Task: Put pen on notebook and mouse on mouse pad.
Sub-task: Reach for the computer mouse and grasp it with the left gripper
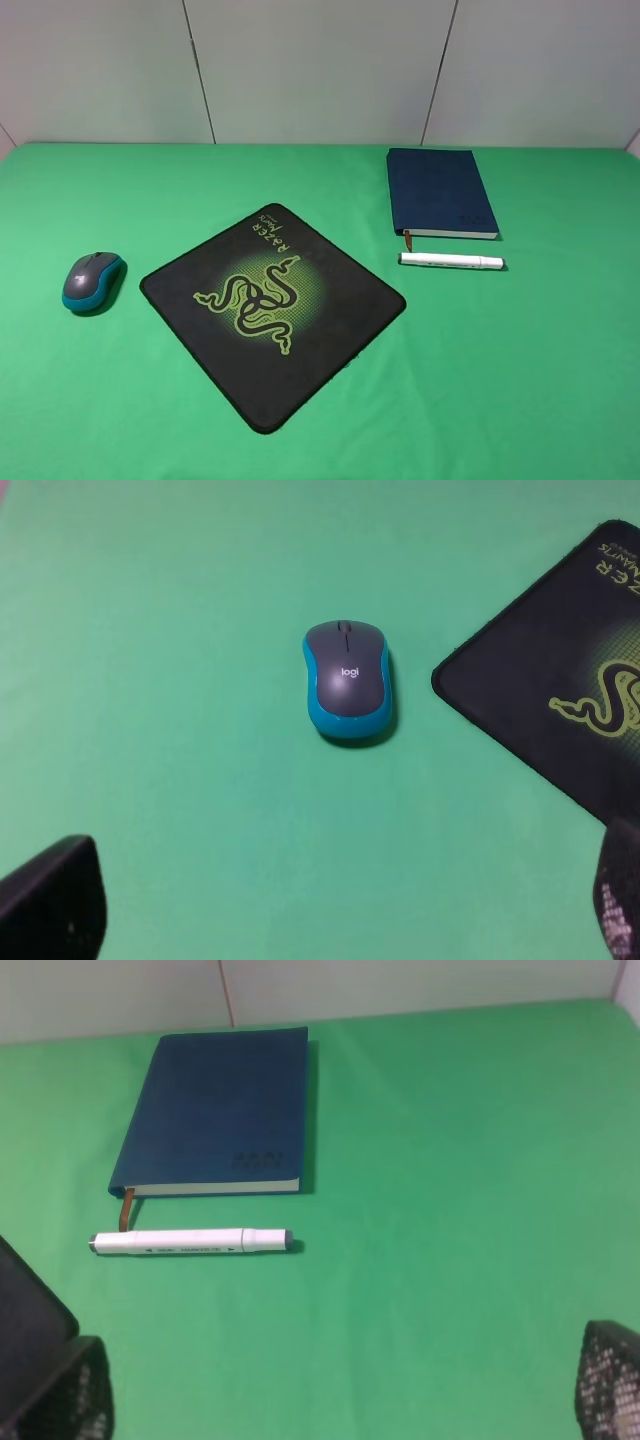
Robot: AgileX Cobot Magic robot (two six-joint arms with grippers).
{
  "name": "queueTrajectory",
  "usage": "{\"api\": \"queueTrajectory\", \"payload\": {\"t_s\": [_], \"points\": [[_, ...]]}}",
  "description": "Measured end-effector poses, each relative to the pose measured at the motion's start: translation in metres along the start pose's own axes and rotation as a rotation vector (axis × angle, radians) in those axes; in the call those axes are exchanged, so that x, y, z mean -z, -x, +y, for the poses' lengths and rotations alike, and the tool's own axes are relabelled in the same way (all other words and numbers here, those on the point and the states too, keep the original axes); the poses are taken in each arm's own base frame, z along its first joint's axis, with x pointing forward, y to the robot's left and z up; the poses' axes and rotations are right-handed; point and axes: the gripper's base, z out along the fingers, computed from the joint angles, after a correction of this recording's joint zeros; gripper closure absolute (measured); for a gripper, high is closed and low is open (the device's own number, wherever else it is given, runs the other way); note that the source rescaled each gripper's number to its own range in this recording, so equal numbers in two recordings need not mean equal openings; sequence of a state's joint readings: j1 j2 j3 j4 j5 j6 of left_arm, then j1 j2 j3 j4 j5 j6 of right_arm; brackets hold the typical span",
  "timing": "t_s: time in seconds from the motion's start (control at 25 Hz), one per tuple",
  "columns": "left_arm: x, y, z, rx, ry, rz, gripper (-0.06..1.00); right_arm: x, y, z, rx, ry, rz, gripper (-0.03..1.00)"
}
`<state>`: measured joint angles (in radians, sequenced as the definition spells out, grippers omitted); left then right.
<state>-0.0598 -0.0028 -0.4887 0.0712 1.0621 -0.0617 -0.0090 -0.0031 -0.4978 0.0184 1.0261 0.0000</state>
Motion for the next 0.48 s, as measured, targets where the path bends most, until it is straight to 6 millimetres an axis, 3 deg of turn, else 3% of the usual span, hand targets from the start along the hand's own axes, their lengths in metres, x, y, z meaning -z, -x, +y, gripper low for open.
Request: {"api": "queueTrajectory", "payload": {"t_s": [0.48], "points": [[0.0000,0.0000,0.0000,0.000,0.000,0.000,-0.01,0.0000,0.0000,0.0000,0.000,0.000,0.000,-0.03]]}}
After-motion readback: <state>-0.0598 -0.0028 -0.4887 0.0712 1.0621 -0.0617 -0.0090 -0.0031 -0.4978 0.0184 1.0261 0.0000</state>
